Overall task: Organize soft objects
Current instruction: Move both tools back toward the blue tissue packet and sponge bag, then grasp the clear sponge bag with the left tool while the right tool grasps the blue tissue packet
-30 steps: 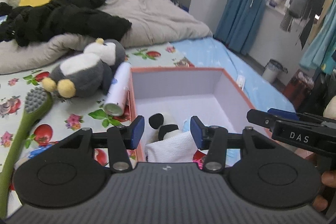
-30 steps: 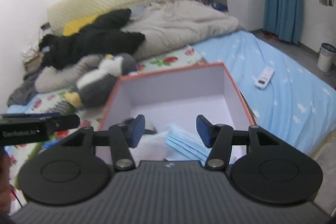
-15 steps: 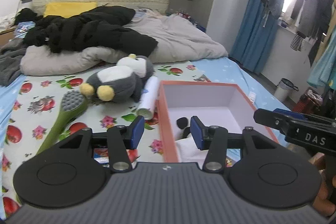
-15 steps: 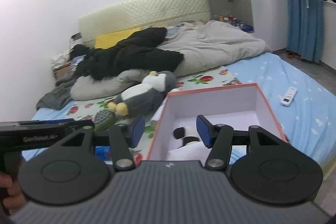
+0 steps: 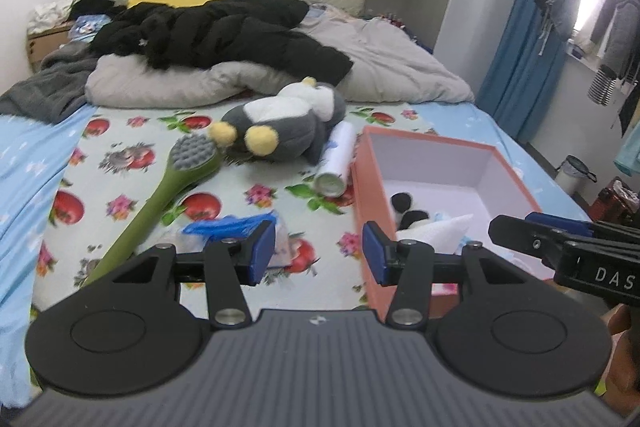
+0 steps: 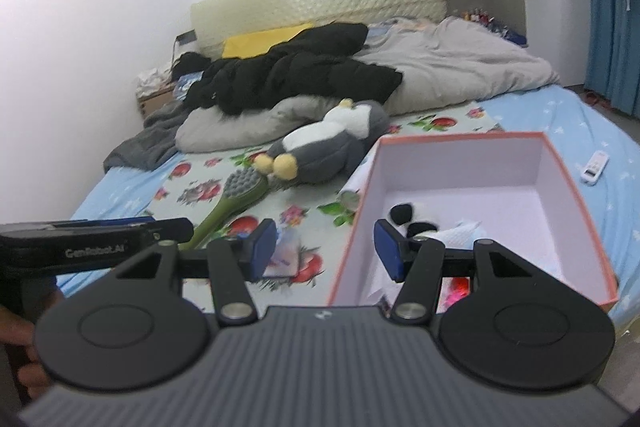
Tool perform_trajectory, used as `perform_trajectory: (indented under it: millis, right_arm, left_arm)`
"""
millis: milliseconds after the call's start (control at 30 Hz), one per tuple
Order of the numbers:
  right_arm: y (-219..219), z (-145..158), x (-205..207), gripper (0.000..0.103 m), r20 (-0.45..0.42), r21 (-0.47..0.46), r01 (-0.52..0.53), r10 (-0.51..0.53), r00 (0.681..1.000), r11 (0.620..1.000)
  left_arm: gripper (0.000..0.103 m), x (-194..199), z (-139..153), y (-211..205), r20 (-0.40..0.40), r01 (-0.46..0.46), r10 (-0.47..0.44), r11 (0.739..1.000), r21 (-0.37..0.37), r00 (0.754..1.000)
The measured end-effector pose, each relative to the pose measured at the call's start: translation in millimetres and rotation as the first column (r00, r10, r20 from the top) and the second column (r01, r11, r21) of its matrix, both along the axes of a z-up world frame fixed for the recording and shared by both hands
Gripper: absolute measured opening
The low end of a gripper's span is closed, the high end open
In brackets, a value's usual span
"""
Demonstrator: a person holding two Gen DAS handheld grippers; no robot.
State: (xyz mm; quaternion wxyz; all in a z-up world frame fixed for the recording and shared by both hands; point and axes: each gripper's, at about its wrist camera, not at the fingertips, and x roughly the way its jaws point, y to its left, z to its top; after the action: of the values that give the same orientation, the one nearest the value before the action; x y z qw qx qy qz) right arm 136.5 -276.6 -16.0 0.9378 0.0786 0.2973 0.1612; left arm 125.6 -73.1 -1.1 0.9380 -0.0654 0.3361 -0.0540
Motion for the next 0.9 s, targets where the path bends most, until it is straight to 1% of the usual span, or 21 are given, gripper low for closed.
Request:
perform_trajectory:
  millis: [333, 567, 633, 700, 900]
  right_arm:
    - [41.6, -30.1, -3.6, 0.057, -0.080, 0.002, -0.101, 0.101, 0.992, 0.995]
    - [67.4, -49.3, -1.6, 0.057, -0.130, -0.003, -0.158, 0.156, 0.979, 0.987]
    - [74.3, -54.4, 1.5, 0.057, -0.137, -0.017, -0.169, 0.166, 0.977, 0.985]
    - [80.5, -59.5, 7.6, 0.057, -0.146, -0.031, -0.175, 0.169, 0.975, 0.984]
    - [96.3, -75.4, 38.4, 0.057, -0.177, -0.039, -0.193, 0.184, 0.967, 0.980]
  left_arm:
    - [0.054, -26.0, -36.9, 40.7, -0.062, -0.105, 0.105, 0.994, 0.010, 0.993]
    - [0.054, -36.7, -66.6, 69.8, -0.116, -0.180, 0.177, 0.983, -0.018, 0.977]
    - [0.054, -33.5, -75.4, 77.1, -0.128, -0.189, 0.184, 0.981, -0.029, 0.975]
    - [0.054, -28.3, -83.5, 83.4, -0.135, -0.192, 0.187, 0.981, -0.023, 0.973]
    - [0.054, 8.8, -109.1, 100.4, -0.161, -0.161, 0.165, 0.986, 0.037, 0.973]
